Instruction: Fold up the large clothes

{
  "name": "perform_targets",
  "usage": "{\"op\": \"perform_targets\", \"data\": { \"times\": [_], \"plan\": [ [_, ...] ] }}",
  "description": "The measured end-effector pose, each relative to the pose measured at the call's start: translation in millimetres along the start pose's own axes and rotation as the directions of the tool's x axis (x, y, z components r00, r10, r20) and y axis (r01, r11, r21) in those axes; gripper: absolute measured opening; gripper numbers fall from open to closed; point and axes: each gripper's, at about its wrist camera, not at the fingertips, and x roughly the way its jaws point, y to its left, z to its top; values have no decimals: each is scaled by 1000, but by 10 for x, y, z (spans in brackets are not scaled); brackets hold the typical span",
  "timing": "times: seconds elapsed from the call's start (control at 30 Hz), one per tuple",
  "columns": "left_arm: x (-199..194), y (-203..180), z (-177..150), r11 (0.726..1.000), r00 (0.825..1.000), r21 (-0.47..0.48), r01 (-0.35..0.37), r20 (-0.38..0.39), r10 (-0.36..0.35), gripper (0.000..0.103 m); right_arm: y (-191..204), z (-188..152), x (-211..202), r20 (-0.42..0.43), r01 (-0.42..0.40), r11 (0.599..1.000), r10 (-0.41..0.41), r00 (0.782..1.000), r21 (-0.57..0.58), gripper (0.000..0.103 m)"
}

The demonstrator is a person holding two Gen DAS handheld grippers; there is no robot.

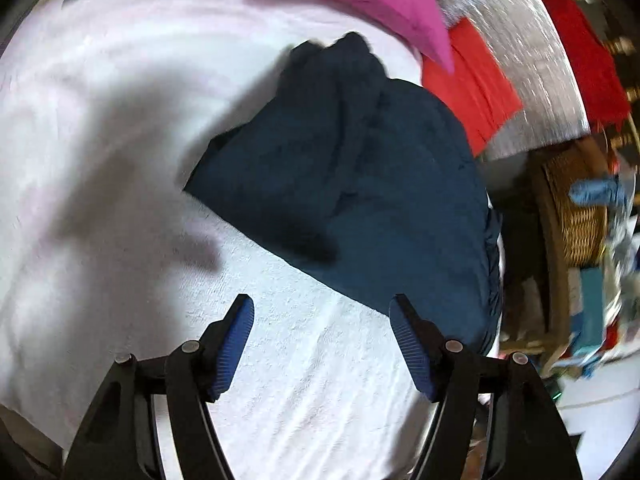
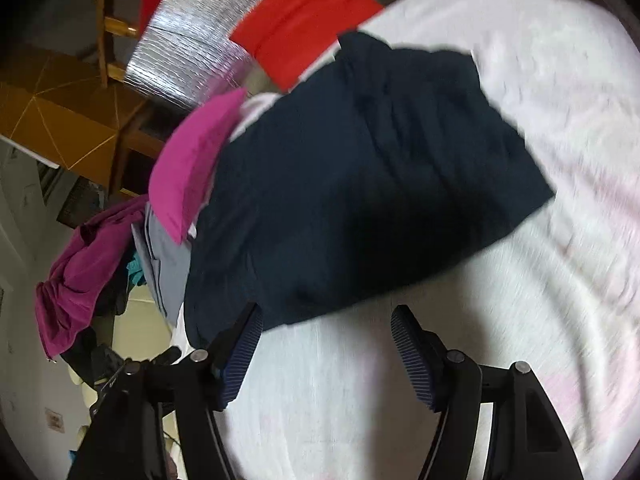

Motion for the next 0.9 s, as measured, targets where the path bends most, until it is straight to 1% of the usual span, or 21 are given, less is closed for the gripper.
{"op": "perform_targets", "data": {
  "times": [0.03,0.1,0.2,0.37,0.5,0.63,0.7,0.8,0.9],
  "plan": [
    [16,37,20,1000,1000,-25,6,2,-6,71,-20,-24,52,-17,-8,1000,9,1000,12,73],
    [14,58,30,999,1000,-47,10,16,-9,72,-48,-48,136,-32,-19,999,20,999,29,73],
    [59,68,63,998,999,-58,25,32,-23,76,-82,-58,236,-41,-43,997,45,998,58,77],
    [180,51,117,995,998,-89,50,54,-45,77,-133,-24,358,-42,-70,994,74,996,87,79],
    [282,0,189,995,997,-89,54,65,-48,77,-233,40,428,-7,-123,982,125,992,146,81],
    [393,-48,243,996,998,-83,31,65,-26,80,-332,110,445,39,-168,968,164,986,188,82],
    [423,-43,279,996,997,-88,31,67,-25,80,-355,174,442,73,-192,961,181,981,199,82],
    [491,-44,320,995,998,-96,25,67,-18,81,-408,249,466,98,-212,950,194,976,228,82],
    [563,-9,352,992,997,-118,34,69,-26,83,-447,309,467,135,-240,939,212,968,246,82]
  ]
}}
